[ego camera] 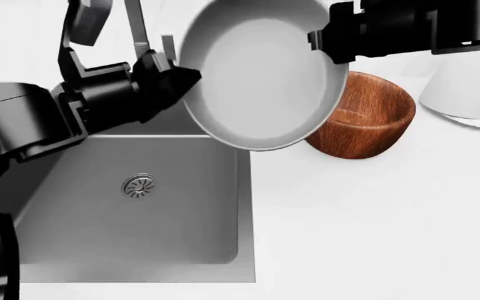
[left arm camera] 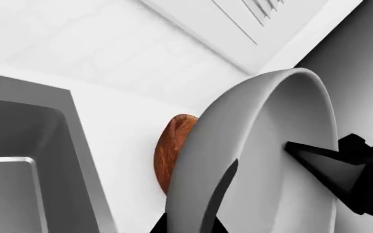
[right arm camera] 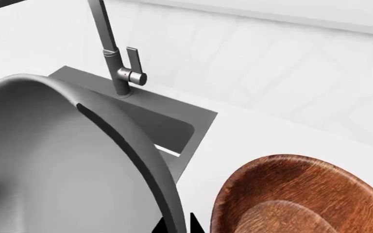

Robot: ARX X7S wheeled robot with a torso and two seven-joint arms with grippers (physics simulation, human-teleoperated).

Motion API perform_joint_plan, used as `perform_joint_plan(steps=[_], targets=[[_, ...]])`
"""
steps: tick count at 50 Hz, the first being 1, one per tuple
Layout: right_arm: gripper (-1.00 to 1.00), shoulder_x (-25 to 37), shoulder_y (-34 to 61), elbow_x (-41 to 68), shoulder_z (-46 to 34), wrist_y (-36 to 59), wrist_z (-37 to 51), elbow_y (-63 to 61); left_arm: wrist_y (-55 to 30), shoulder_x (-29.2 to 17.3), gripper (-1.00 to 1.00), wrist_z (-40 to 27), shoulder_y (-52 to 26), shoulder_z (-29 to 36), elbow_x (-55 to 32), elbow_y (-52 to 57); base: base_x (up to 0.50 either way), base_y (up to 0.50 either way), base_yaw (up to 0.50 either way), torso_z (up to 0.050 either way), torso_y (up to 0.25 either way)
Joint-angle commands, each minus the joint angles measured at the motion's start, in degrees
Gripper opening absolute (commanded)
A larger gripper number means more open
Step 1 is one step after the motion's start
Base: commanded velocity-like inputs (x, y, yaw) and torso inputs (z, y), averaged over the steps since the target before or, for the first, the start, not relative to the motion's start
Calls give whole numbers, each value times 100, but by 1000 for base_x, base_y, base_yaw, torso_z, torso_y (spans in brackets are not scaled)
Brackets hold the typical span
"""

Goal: Stack the bowls in the sink.

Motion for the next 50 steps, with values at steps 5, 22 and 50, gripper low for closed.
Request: perform_joint_plan(steps=[5,22,50], targets=[[100,51,7,108,119,-67,32,3,73,-33,-100,-1,33,46,307,-80,0,0,0,0,0],[100,304,118,683,409,95,381,-424,54,-247,-100,-498,-44,17,63,157,0,0,0,0,0],[100,361,-286,1860,758,-75,1153,-1684,-38,-421,-100,-834,-122,260,131,416,0,0,0,0,0]])
